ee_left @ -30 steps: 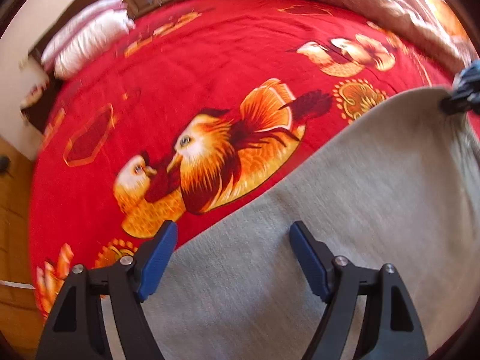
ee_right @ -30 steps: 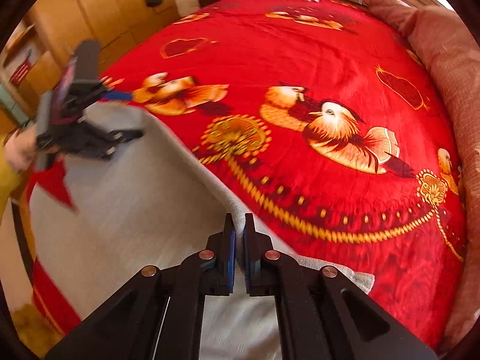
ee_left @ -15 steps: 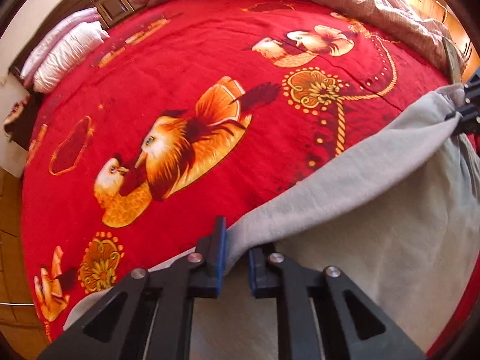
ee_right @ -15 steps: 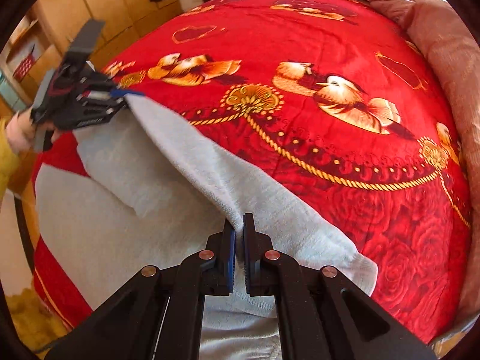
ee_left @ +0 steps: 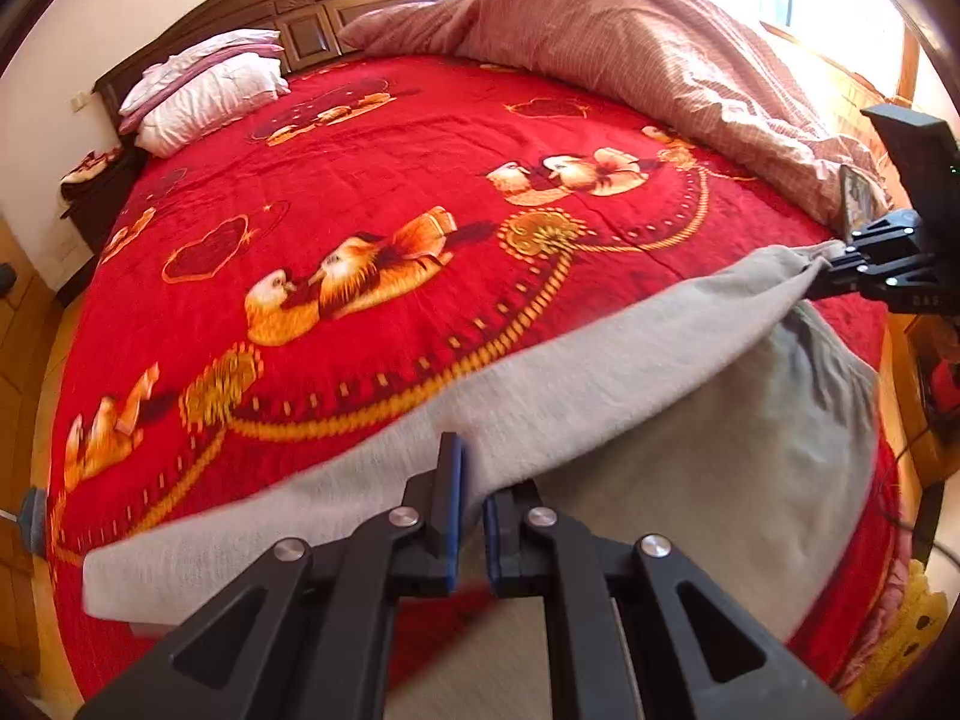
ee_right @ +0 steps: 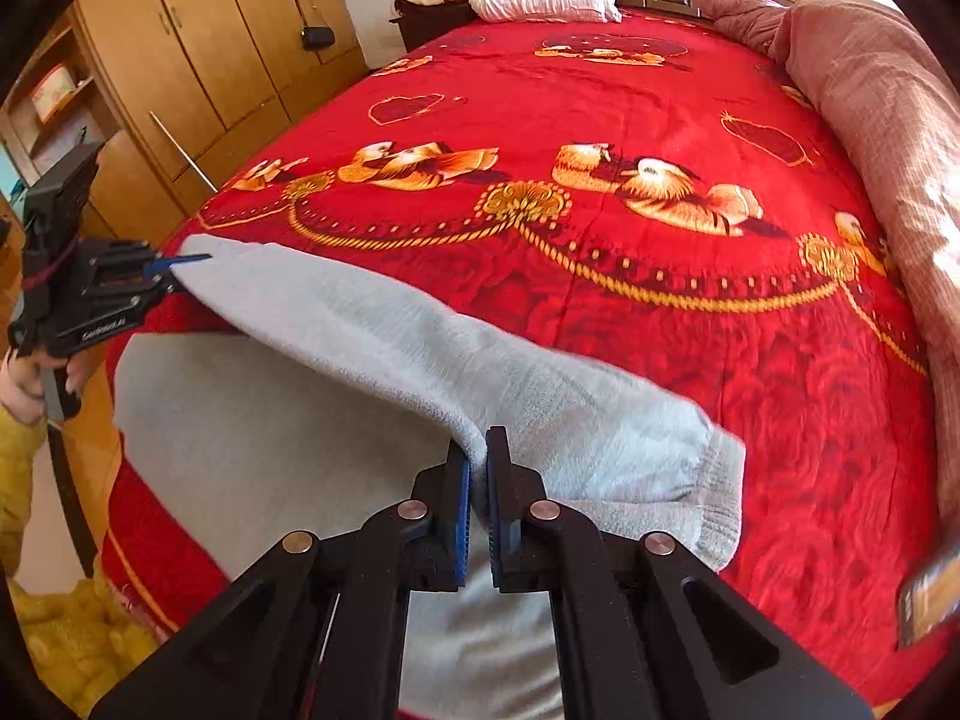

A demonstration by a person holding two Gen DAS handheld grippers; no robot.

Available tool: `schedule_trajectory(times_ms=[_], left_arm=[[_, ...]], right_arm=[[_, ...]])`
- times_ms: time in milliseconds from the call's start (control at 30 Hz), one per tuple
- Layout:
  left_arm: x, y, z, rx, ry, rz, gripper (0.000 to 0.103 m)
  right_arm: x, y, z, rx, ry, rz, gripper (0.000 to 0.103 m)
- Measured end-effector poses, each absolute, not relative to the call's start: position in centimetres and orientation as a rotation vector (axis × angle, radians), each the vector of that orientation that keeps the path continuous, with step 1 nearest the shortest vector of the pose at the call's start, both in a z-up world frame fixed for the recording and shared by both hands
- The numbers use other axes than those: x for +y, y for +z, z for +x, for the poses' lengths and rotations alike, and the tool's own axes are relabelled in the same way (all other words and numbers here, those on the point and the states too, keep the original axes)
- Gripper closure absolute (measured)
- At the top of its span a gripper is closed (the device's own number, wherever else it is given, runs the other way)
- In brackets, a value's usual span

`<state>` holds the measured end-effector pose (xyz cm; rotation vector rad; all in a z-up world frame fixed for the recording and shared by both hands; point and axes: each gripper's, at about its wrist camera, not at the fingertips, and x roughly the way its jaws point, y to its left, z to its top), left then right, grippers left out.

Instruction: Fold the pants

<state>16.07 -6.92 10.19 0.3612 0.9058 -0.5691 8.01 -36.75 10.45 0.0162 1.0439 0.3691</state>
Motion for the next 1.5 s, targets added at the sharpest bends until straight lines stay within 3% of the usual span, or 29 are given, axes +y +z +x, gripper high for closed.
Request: schedule_trajectory(times_ms=[600,900,967,1067,1400,1433,1500], left_arm=[[-5.6,6.8,-0.6,0.953,-0.497,0.190,0.097],[-5.8,2.4,-2.9,1.003,-0.454,0.157,0.096],[-5.5,1.5,-2.4,1.025,-0.448,0.121,0.096],[-5.1,0.9,-1.9,1.037,-0.445,0.083,0.096],[-5.0,0.4,-2.0,1.032,-0.436,0.078,0.096],[-5.1,0.5,-2.0,1.031,-0.435,0.081,0.096],[-5.2,0.5,-2.1,1.029,-0.434,0.085,0.096]], right_arm=[[-36.3,5.9,-2.5,1.039,0.281,-0.042,0.095],[-38.3,4.6,-5.1,1.051,0.239,0.116,0.075],[-39.3,5.3,-6.3,1.026,0.211,0.171,0.062],[-41.5,6.1,-7.5,0.993,0.157,0.248,0.053],[-45.6,5.0,-4.8,0.983,0.105,0.498,0.053],[-45.8,4.7,-4.3,0.988,0.102,0.507,0.056],[-45.6,4.6,-3.5,0.984,0.078,0.503,0.091]])
